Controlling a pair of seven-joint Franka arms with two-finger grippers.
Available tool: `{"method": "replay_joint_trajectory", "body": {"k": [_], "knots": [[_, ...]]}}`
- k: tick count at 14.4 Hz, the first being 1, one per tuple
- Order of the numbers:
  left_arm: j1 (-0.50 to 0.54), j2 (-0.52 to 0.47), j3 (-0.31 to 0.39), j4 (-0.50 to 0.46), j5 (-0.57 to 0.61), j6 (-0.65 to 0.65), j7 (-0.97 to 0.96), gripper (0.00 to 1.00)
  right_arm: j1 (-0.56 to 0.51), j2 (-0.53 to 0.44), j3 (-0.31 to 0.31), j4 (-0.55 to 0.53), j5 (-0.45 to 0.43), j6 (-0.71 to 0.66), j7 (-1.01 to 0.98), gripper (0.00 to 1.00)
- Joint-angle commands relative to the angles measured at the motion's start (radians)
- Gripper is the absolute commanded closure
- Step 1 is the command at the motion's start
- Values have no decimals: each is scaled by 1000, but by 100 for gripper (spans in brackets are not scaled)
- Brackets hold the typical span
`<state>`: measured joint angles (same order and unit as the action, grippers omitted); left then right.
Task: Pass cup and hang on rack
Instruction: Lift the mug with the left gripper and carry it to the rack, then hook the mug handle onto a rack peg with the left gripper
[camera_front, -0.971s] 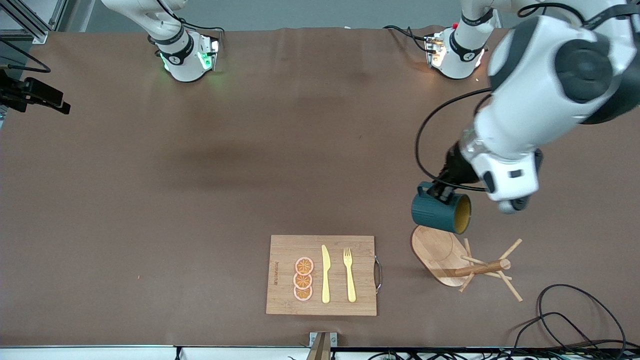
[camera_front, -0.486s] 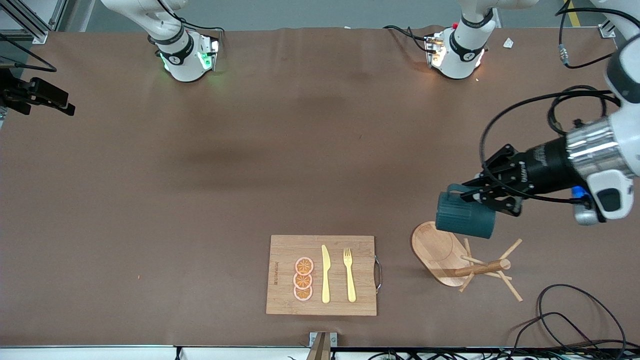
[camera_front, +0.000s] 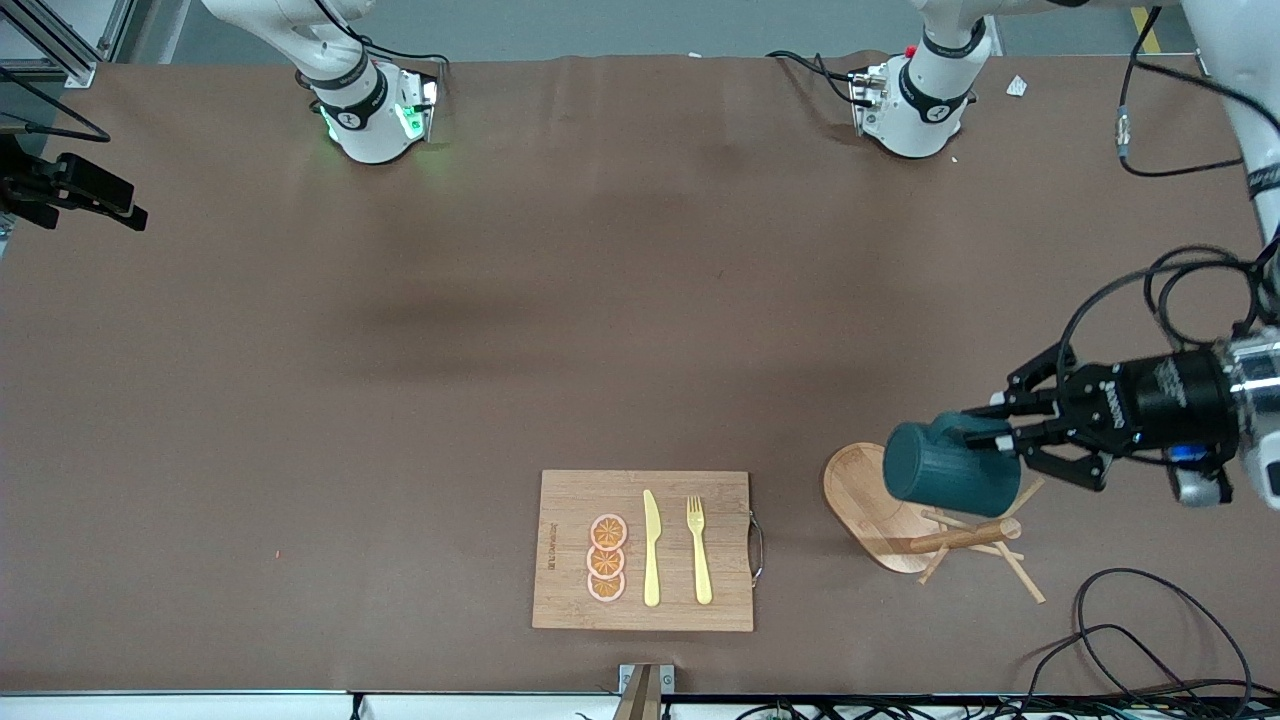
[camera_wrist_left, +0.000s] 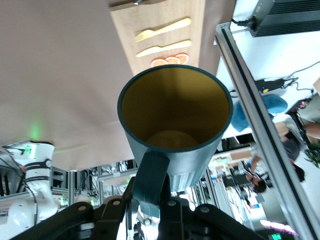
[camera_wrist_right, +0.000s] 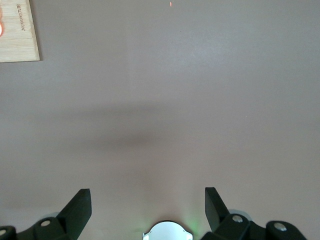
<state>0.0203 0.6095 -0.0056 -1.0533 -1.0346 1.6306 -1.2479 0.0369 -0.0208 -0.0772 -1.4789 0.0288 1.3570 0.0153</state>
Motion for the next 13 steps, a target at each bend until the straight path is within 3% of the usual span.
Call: {"method": "replay_joint_trajectory", "body": {"k": [1,3,13], "knots": [[23,74,-7,16,-114,23,67,100,0,-24,-6,-17,2,1,2,0],[29,117,-5,15,-192,23,68,100,0,-24,-7,-17,2,-1,2,0],[27,179,-4,6,-191,18,71,100,0,-25,-6,-17,2,-4,2,0]]}}
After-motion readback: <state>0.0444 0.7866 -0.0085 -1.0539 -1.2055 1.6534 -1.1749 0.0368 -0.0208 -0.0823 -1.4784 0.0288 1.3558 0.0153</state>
